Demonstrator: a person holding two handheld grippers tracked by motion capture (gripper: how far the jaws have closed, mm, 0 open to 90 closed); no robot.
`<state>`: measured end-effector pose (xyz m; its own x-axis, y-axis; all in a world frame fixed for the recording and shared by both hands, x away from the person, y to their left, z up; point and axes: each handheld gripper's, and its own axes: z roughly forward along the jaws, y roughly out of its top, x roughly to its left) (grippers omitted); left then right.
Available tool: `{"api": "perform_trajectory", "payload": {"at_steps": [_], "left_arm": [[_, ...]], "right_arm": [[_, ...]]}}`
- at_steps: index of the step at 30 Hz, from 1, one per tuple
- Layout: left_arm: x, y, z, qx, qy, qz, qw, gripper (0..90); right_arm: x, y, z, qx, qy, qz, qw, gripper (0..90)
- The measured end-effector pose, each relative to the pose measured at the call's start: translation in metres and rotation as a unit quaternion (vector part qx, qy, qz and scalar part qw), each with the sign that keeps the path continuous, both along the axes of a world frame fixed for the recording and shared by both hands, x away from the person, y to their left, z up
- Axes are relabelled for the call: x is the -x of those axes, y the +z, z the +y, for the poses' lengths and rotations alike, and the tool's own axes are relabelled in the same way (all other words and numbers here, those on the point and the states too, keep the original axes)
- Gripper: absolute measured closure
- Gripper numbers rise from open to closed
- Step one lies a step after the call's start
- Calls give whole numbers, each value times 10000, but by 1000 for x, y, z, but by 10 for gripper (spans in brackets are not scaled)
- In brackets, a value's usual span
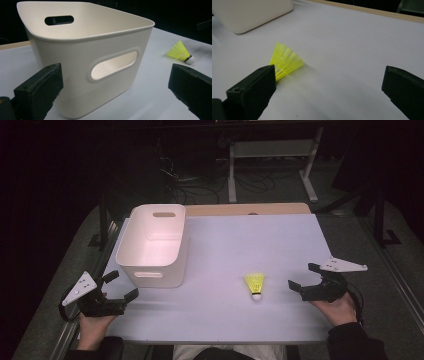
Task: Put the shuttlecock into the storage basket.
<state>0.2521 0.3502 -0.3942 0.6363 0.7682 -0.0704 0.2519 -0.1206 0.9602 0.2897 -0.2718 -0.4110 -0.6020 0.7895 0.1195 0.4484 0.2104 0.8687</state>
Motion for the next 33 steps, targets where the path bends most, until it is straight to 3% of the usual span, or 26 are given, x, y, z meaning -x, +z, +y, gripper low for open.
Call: {"api": "perform_trajectory", "payload": {"at_steps": [33], "left_arm": [[2,0,0,-25,-45,25,10000,0]], "right_arm": [[2,4,6,121,160,84,9998,0]]}}
